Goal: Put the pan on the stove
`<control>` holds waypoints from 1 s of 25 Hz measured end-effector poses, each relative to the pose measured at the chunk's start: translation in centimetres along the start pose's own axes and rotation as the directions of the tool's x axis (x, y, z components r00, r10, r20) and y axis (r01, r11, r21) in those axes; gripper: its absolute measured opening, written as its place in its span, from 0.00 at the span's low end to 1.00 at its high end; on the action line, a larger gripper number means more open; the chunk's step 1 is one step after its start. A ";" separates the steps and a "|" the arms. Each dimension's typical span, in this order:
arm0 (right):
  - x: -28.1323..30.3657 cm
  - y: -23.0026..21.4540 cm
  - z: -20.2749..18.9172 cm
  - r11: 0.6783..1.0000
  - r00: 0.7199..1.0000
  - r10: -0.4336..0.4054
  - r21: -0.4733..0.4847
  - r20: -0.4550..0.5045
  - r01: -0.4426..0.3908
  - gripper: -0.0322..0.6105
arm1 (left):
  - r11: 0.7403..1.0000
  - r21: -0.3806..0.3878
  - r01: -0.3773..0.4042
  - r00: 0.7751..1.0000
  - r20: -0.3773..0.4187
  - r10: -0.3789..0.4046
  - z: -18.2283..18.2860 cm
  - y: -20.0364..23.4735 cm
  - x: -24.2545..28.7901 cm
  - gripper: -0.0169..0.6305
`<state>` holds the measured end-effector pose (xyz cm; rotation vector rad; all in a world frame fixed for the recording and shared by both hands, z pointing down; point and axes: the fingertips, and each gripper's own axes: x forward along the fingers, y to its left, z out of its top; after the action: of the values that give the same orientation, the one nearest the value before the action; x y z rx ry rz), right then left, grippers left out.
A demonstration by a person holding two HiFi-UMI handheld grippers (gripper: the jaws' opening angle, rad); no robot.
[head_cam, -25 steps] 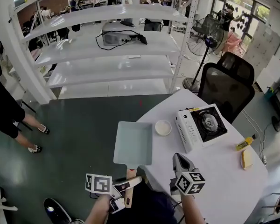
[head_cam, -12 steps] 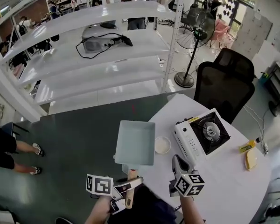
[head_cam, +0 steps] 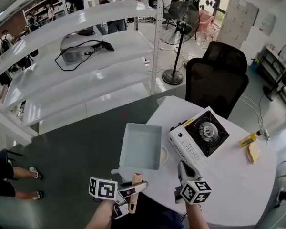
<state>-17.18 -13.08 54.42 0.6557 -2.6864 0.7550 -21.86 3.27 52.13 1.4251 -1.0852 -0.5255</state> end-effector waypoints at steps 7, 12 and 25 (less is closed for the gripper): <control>-2.3 -4.0 2.2 0.982 0.977 -0.182 0.063 0.109 0.176 0.05 | 0.995 0.069 0.067 0.979 -0.197 -0.052 3.4 -1.4 3.9 0.29; -5.1 -5.7 2.4 0.937 0.931 -0.335 0.161 0.146 0.311 0.05 | 0.987 0.106 0.123 0.925 -0.373 -0.076 4.5 -2.3 5.7 0.29; -10.0 -3.6 -0.4 0.798 0.783 -0.587 0.313 0.208 0.515 0.05 | 0.935 0.195 0.297 0.739 -0.667 -0.095 5.4 -4.1 8.3 0.29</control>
<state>-6.77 -12.17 52.53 1.6568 -2.4265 0.8639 -21.34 -7.11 49.58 1.8104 -0.4467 0.0201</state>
